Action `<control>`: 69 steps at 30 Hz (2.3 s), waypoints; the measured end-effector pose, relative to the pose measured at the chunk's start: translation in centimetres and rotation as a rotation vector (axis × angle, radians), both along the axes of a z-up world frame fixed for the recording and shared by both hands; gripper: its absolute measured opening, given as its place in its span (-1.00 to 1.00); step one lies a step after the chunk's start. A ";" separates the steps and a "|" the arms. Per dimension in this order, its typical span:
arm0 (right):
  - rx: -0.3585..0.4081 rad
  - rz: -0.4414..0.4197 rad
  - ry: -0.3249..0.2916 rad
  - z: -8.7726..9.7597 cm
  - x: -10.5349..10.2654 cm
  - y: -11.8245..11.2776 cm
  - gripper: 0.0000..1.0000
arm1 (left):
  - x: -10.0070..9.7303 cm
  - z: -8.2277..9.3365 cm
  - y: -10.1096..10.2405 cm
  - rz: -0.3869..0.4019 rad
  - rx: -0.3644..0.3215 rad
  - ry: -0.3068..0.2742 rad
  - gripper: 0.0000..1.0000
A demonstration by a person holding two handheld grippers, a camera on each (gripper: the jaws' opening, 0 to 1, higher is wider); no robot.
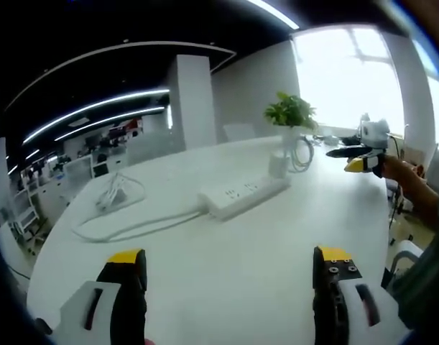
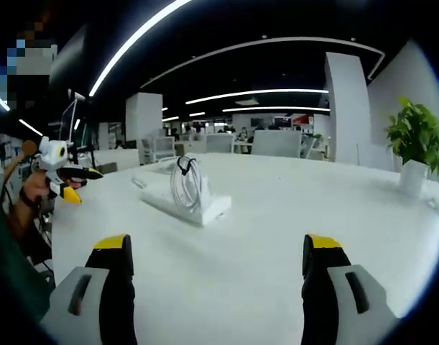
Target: Straighten the power strip on the desk, plug the charger into it
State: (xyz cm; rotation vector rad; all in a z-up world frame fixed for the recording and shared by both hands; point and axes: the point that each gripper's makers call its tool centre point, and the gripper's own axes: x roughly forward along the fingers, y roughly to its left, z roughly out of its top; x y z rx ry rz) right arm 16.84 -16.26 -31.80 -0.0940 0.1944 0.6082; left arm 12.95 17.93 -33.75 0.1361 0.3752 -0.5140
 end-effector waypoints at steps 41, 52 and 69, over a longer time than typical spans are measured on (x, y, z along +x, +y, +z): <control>-0.019 0.012 0.006 -0.6 0.0 0.5 0.87 | 0.1 -0.3 -0.7 -0.028 0.011 0.009 0.96; -0.008 0.017 0.011 -0.5 0.0 0.7 0.91 | 0.3 -0.3 -0.6 -0.021 0.004 0.011 0.96; 0.033 -0.006 -0.001 -0.7 -0.3 0.1 0.99 | 0.5 -0.4 -0.6 -0.012 -0.012 0.013 0.98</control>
